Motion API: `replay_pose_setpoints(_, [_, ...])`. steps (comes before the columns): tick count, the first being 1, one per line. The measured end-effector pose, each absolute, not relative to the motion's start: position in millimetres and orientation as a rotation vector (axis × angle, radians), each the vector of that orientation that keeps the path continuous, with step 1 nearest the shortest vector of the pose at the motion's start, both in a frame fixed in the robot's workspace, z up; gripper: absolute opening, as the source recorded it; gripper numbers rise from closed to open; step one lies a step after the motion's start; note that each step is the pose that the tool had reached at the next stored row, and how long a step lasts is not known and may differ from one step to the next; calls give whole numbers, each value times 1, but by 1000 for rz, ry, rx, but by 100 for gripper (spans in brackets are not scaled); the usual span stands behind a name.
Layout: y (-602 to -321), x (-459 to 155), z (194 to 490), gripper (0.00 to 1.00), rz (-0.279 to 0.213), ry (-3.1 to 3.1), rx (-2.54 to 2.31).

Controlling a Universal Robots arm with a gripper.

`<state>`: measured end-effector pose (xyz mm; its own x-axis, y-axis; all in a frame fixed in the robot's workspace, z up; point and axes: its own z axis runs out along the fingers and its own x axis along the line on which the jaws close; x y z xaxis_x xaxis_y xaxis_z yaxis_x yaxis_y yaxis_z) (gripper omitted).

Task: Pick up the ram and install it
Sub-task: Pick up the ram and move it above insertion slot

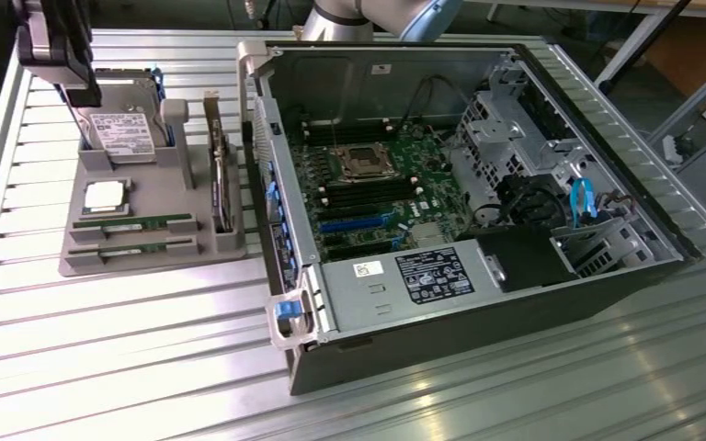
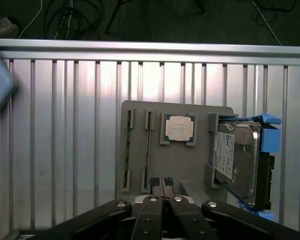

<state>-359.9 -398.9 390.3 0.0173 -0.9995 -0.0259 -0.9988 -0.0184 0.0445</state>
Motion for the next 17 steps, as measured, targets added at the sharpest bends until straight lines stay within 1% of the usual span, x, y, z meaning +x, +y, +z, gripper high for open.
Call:
replay_pose_setpoints(3, [-399,-360,390,10,-78,-2191,2231])
replay_pose_setpoints(6, [-399,-360,390,29,-78,-2191,2231])
replay_pose_setpoints(11, [-400,-360,389,29,-78,-2191,2231])
replay_pose_setpoints(17, [-401,-360,377,29,-78,-2191,2231])
